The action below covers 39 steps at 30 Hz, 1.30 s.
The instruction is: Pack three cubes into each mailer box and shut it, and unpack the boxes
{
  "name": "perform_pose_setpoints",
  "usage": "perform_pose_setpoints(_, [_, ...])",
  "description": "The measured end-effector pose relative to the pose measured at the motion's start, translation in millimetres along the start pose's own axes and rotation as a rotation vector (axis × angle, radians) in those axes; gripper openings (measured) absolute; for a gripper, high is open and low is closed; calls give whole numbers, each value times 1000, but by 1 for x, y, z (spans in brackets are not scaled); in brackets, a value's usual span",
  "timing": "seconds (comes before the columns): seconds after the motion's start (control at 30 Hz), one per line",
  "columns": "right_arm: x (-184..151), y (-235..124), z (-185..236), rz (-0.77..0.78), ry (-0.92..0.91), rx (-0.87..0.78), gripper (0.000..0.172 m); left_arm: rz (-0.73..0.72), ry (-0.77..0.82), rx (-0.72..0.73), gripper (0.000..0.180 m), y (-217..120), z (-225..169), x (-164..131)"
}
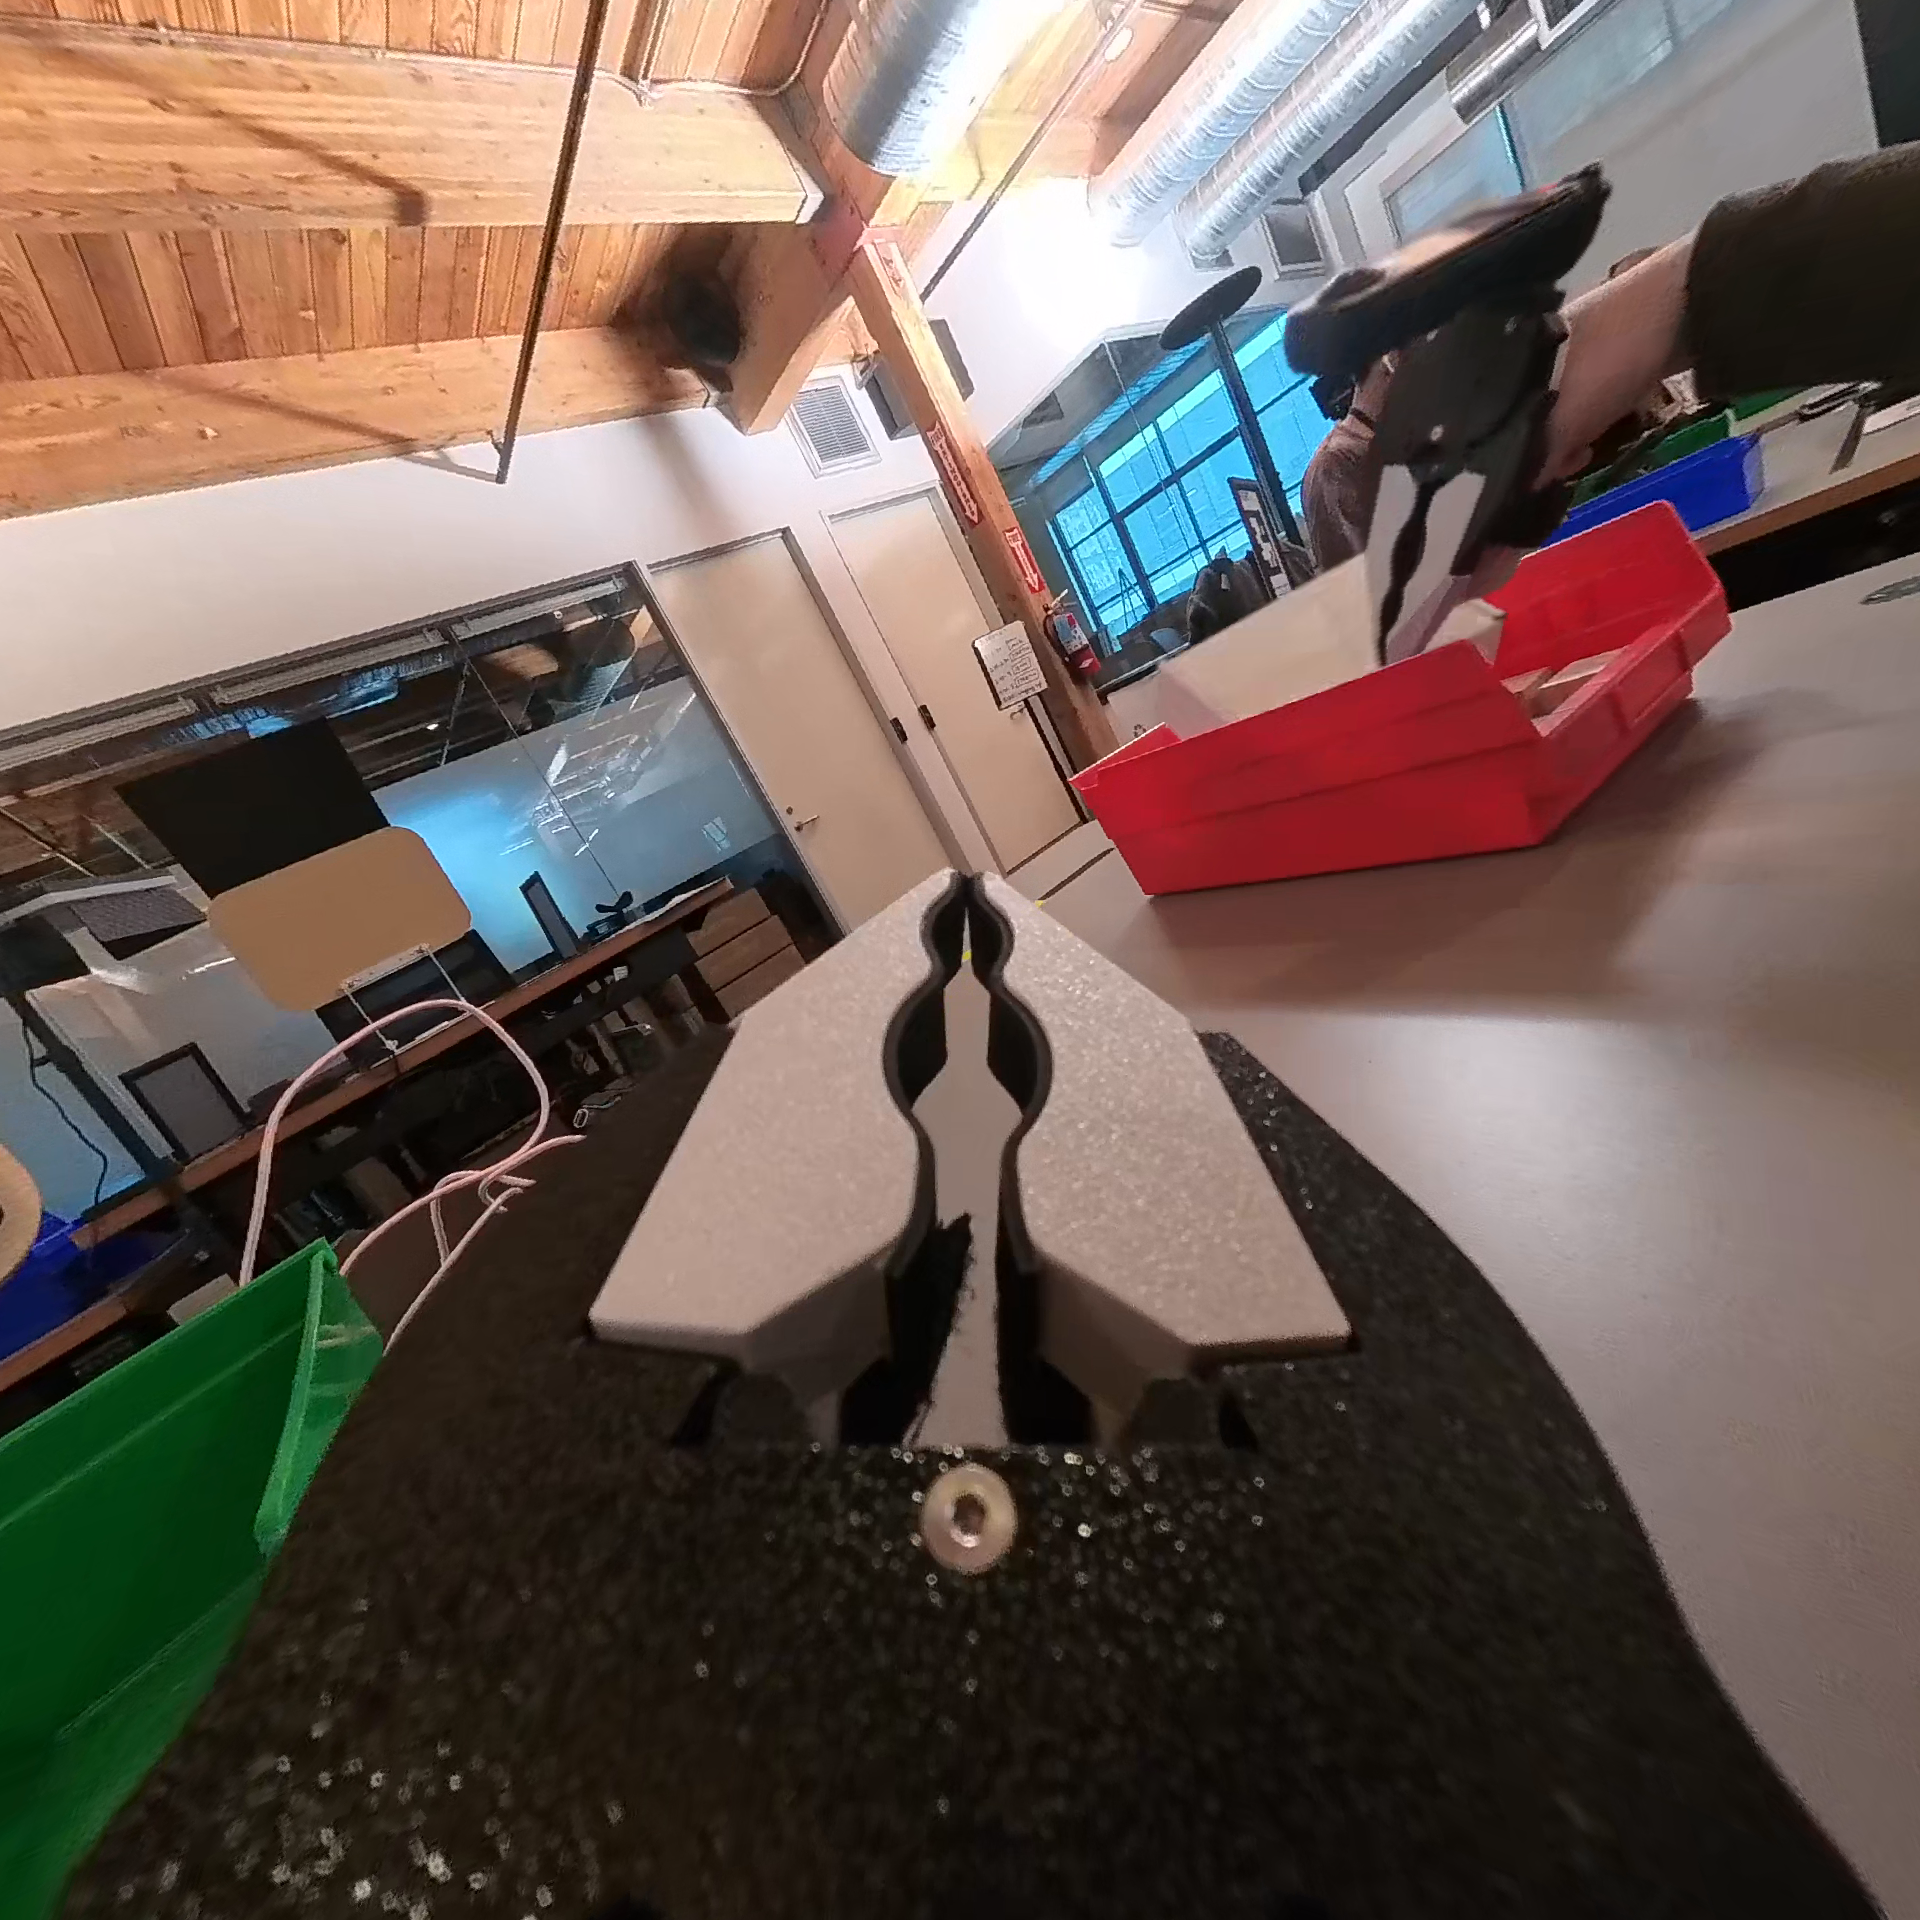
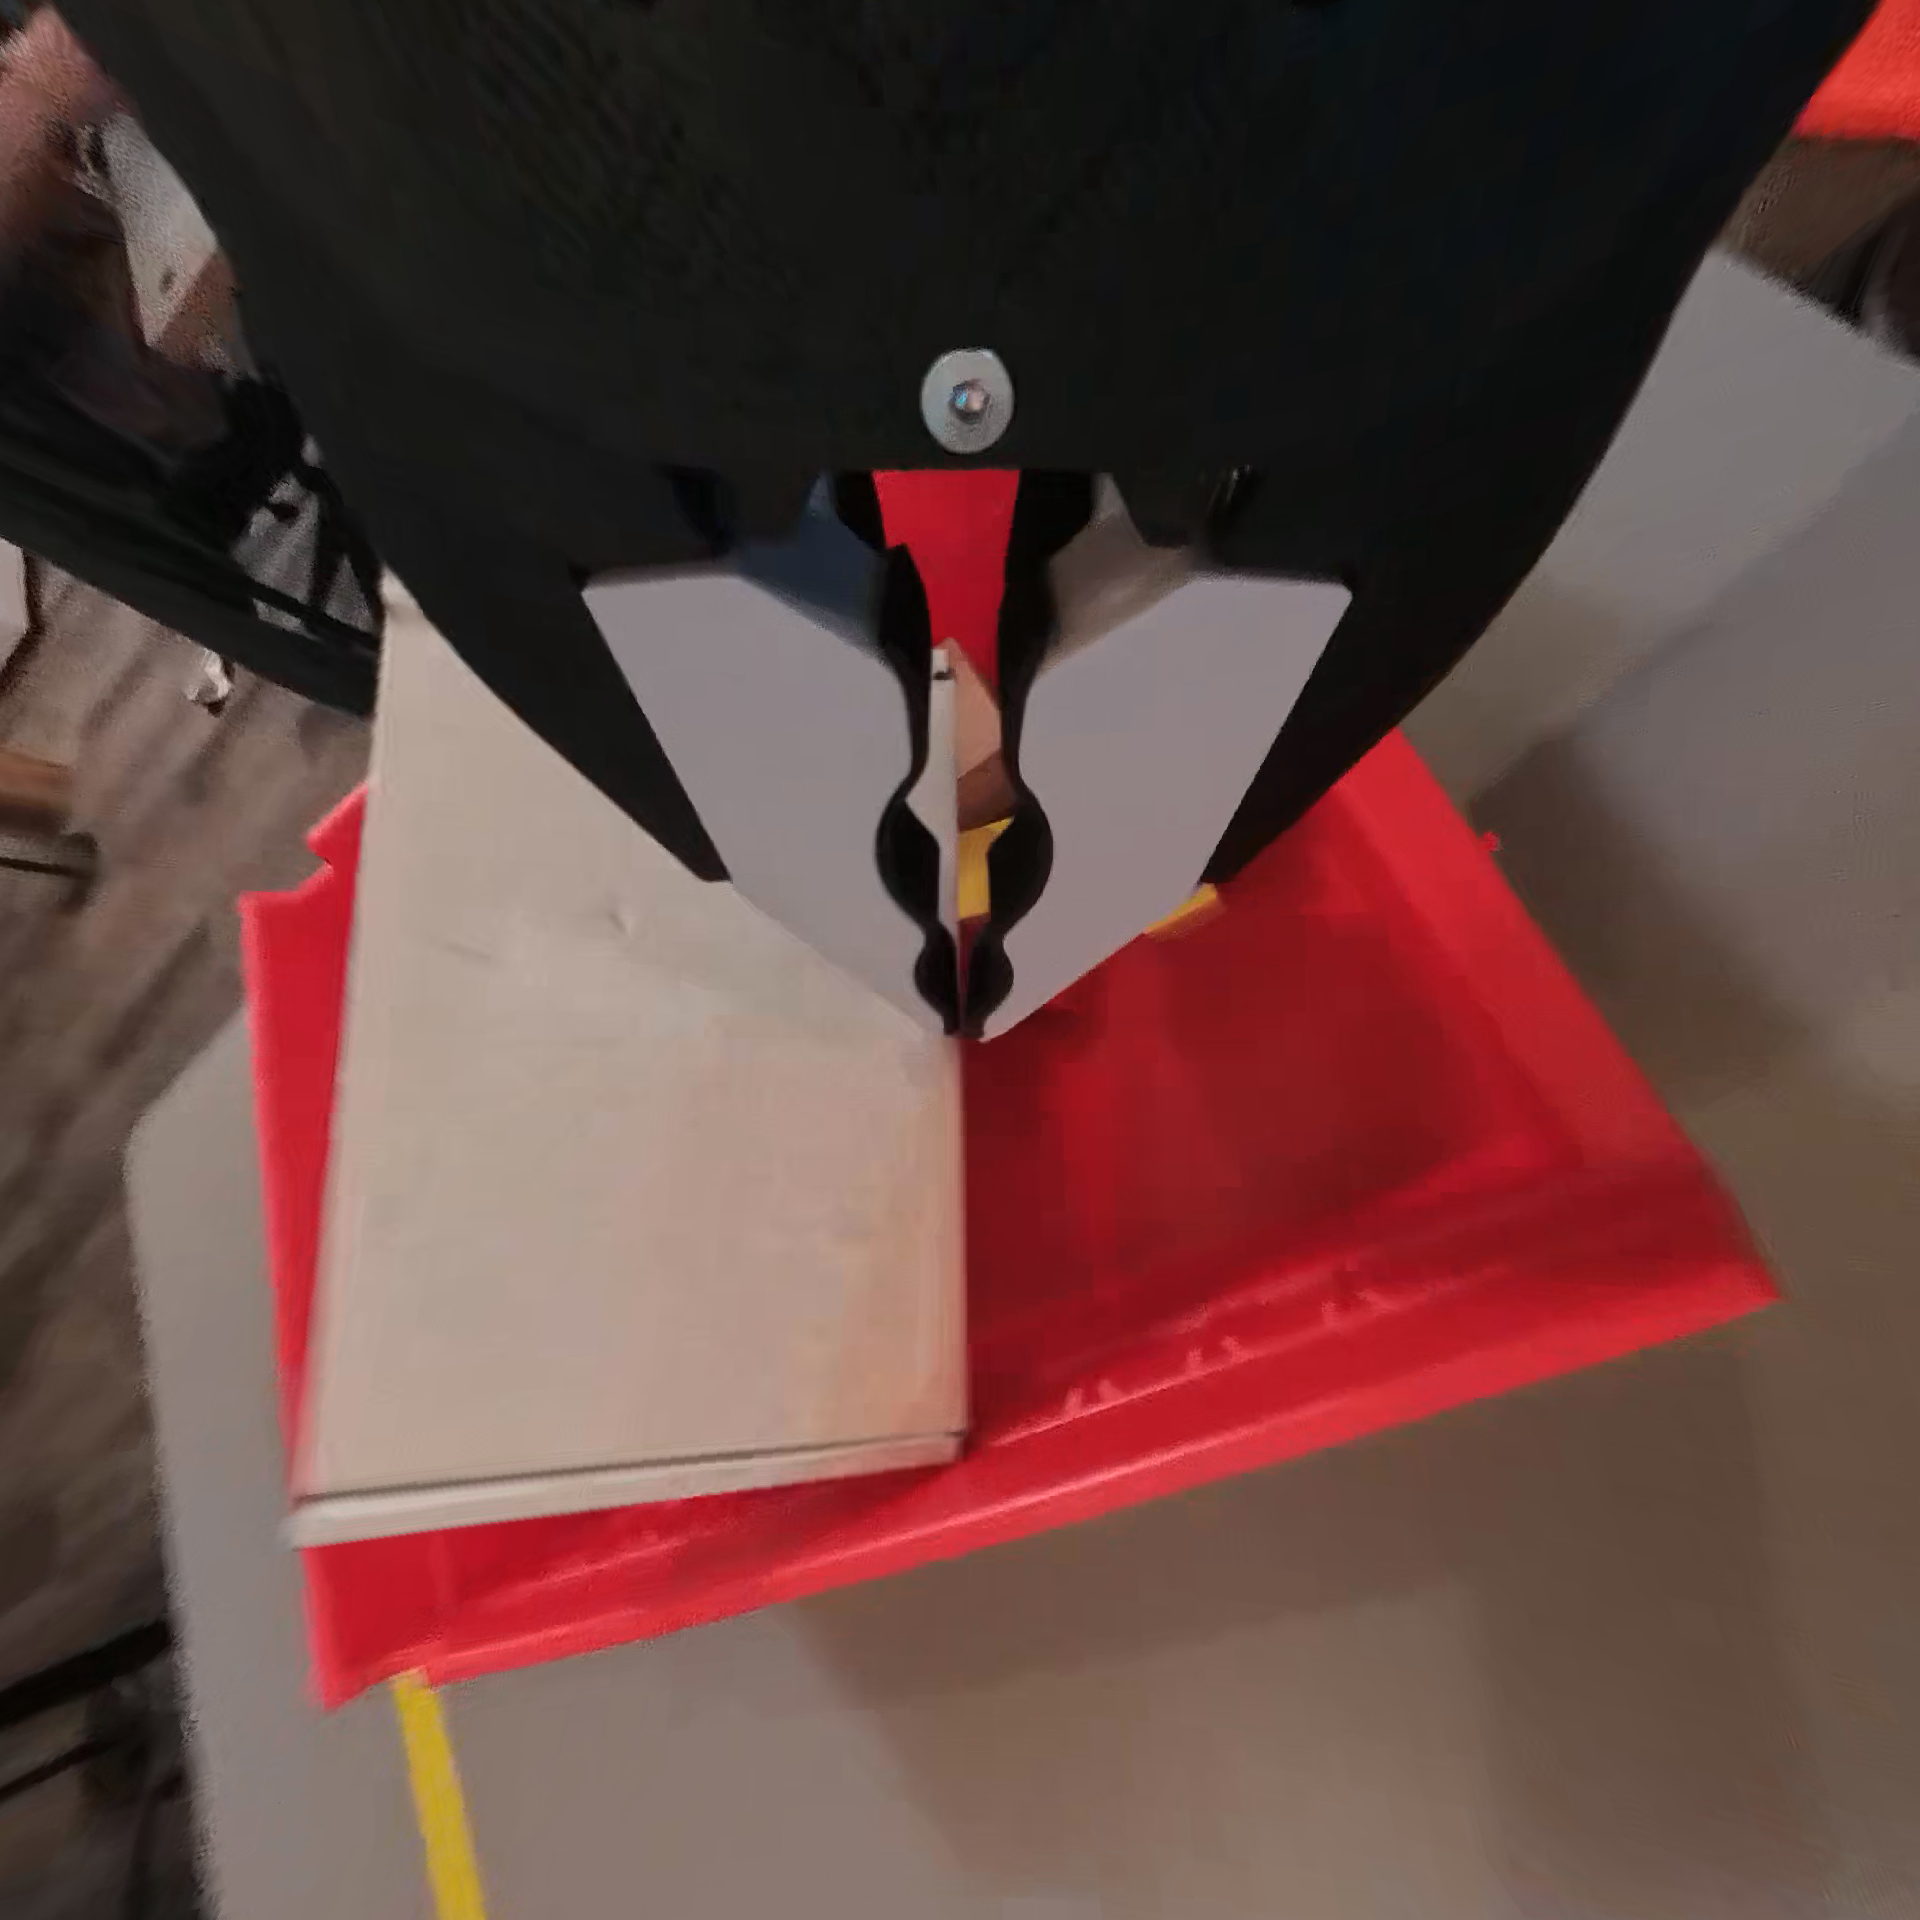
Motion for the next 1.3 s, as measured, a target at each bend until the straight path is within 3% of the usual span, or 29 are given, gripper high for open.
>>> perform_pose_setpoints(0.27, [2,11,-19,81,-60,-102,0,3,-11,-6,0,0,0,-1])
perform_pose_setpoints(0.5, [16,7,-46,64,-170,-393,0,5,-8,-16,0,0,-2,-1])
perform_pose_setpoints(0.63, [19,10,-54,58,-107,-458,0,7,-6,-17,0,0,-2,-1])
perform_pose_setpoints(0.73, [21,1,-35,-17,-26,-285,0,9,-7,-12,0,1,-2,-1])
perform_pose_setpoints(0.83, [4,13,-18,85,69,-66,0,10,-8,-13,0,2,-2,-2])
perform_pose_setpoints(0.97, [-24,45,-35,289,12,-143,0,8,-2,-20,0,1,-3,-1])
perform_pose_setpoints(1.17, [-24,55,-63,314,47,-239,0,14,-5,-25,0,2,-3,-2])
perform_pose_setpoints(1.23, [-22,54,-56,346,71,-187,0,15,-8,-31,0,2,-4,-2])
perform_pose_setpoints(1.3, [-7,56,-37,282,97,-48,0,13,-3,-36,0,2,-5,-2])
Point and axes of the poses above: each gripper's, where its closed fingertips meet, y out along the fingers, x out of its top, z = x × y across the jaws, the point moved 5 cm from there along -y, back along the fingers, and after that the axes turned 15 degrees about y, right-handed, at the moved point
